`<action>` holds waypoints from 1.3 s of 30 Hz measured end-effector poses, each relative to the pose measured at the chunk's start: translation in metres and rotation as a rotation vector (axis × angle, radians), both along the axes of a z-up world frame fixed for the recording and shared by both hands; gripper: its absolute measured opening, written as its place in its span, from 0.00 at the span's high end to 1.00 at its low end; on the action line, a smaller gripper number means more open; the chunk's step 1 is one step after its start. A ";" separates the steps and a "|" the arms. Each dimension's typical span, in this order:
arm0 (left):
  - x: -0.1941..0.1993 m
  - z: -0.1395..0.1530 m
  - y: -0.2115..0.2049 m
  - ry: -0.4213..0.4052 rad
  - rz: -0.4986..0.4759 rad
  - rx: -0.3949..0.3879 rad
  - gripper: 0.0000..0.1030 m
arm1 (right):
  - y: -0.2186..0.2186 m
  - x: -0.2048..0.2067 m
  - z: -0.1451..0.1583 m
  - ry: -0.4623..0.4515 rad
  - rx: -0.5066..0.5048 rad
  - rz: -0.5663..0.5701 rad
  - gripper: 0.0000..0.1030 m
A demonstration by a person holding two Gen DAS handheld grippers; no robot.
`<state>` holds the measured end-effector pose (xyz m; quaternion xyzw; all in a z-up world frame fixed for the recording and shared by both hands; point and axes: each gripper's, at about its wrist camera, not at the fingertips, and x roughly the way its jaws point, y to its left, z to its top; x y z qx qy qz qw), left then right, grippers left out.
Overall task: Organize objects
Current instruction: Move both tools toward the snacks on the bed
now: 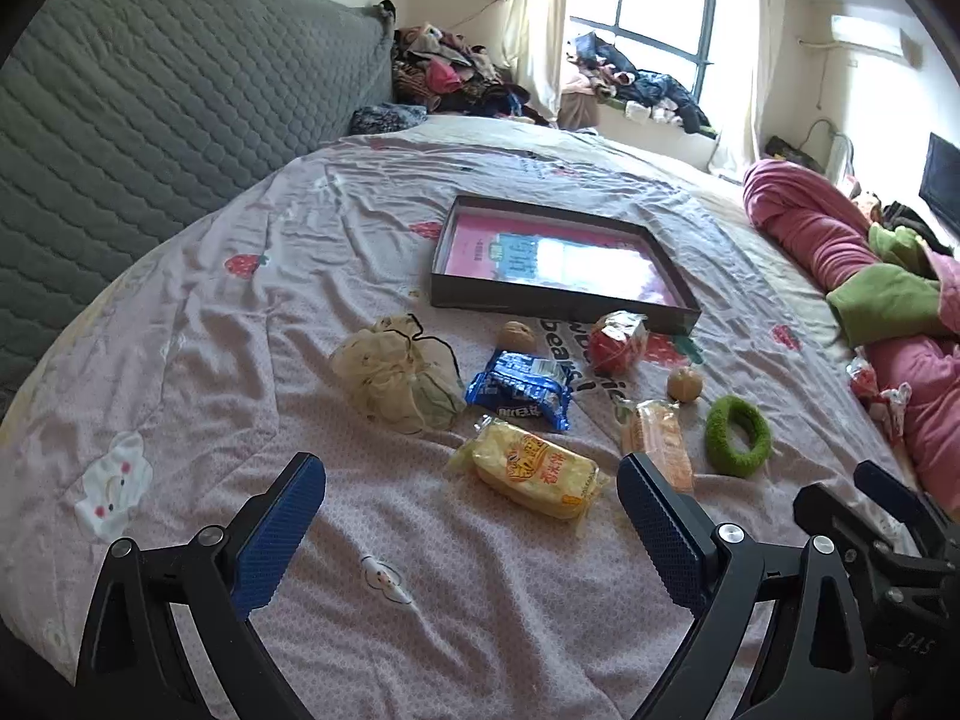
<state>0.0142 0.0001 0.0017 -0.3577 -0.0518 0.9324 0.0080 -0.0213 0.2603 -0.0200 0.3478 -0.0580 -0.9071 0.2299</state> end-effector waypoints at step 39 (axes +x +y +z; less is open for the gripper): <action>0.003 0.018 0.013 0.007 -0.034 -0.035 0.05 | 0.007 0.001 0.013 -0.008 0.026 0.035 0.00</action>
